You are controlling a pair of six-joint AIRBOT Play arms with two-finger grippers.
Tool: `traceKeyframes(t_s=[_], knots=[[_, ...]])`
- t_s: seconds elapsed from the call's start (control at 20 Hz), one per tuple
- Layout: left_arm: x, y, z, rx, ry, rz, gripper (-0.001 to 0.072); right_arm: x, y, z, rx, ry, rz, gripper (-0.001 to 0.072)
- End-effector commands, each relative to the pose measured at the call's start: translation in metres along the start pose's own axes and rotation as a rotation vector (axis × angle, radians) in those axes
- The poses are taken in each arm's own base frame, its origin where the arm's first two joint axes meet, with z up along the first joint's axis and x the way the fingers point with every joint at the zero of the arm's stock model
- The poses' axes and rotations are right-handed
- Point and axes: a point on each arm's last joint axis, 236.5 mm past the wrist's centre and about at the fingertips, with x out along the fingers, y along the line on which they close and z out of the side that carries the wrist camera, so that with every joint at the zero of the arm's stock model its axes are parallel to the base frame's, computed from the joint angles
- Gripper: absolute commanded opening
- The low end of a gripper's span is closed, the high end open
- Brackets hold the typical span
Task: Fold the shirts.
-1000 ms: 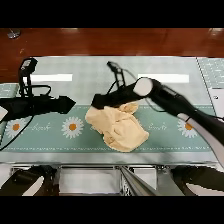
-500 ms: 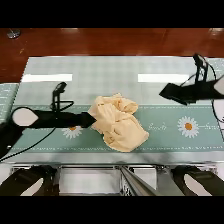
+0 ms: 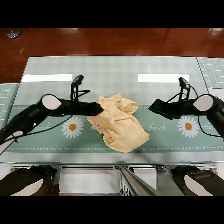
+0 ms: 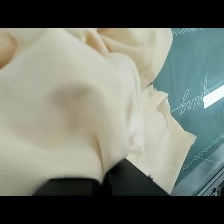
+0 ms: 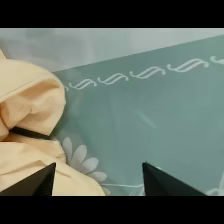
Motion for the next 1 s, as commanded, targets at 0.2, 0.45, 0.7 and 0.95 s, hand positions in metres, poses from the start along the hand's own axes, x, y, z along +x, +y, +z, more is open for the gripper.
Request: traceKeyframes(t_s=[0.2, 0.45, 0.7, 0.95], knots=[[-0.061, 0.006, -0.010, 0.067, 0.166, -0.114, 0.0032, 0.074, 0.051, 0.005, 0.021, 0.121, 0.090, 0.0615], [-0.061, 0.007, -0.008, 0.064, 0.159, -0.111, 0.0032, 0.102, 0.072, 0.010, 0.017, 0.216, 0.102, 0.0615], [-0.061, 0.008, -0.007, 0.063, 0.156, -0.109, 0.0033, 0.123, 0.082, 0.009, 0.017, 0.253, 0.104, 0.0421], [-0.073, 0.005, 0.017, 0.080, 0.090, -0.104, 0.0032, 0.094, 0.113, 0.041, -0.109, 0.209, 0.166, 0.0018]])
